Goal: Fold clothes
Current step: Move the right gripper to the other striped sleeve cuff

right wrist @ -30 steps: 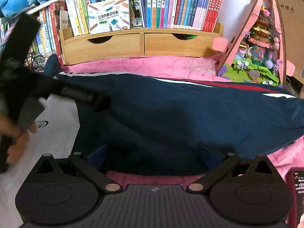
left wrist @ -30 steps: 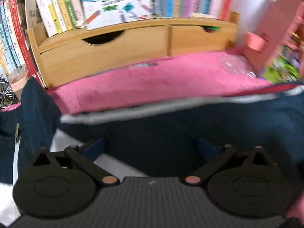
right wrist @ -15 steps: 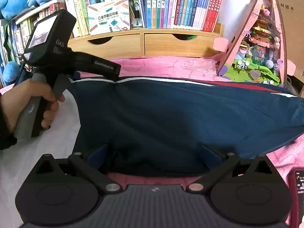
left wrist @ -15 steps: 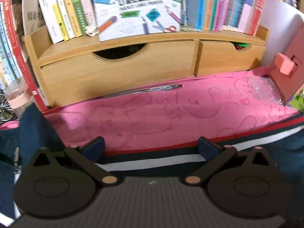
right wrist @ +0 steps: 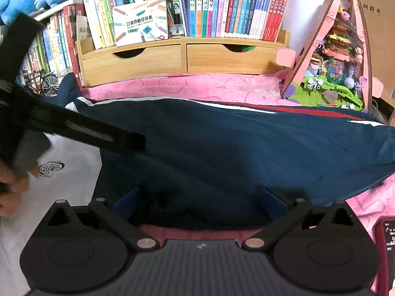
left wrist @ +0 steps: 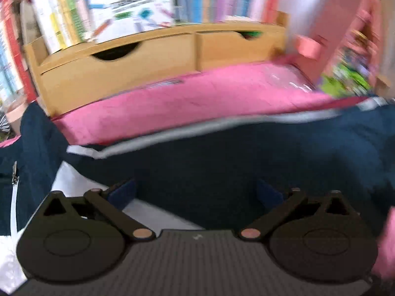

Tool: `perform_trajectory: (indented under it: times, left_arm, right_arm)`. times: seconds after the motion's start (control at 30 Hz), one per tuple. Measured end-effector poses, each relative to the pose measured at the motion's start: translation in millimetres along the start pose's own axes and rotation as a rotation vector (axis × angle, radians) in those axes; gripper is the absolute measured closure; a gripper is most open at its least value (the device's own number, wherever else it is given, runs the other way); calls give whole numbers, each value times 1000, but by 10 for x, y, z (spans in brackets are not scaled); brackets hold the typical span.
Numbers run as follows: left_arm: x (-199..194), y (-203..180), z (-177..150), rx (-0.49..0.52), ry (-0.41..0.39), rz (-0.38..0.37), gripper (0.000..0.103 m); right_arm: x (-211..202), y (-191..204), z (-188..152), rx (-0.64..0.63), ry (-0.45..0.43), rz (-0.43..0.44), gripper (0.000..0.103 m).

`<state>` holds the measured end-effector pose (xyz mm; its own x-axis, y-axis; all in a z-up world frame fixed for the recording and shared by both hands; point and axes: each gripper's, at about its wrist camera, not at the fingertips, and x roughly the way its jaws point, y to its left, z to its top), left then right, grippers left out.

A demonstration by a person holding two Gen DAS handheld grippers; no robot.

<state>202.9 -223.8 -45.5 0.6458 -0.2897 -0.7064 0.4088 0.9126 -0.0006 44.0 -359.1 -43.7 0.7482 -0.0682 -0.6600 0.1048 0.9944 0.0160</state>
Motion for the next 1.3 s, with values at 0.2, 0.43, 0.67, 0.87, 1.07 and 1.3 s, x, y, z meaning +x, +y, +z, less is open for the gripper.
perform_trajectory:
  times: [0.2, 0.43, 0.67, 0.87, 1.07, 1.3]
  left_arm:
    - [261, 192, 202, -83, -44, 113, 0]
    - [305, 213, 249, -92, -60, 122, 0]
    - [307, 212, 256, -94, -59, 121, 0]
    - [300, 214, 262, -96, -59, 118, 0]
    - [293, 211, 269, -97, -57, 119, 0]
    - [289, 206, 281, -99, -55, 121, 0]
  right_arm:
    - [-6, 1, -2, 2, 0, -1, 0]
    - [-70, -99, -12, 60, -29, 34, 0]
    - [-458, -802, 68, 368, -156, 48, 0]
    - [-599, -1726, 400, 533, -157, -117, 0]
    - [-321, -2408, 501, 554, -79, -309, 0]
    - [183, -2822, 400, 620, 9, -324, 4]
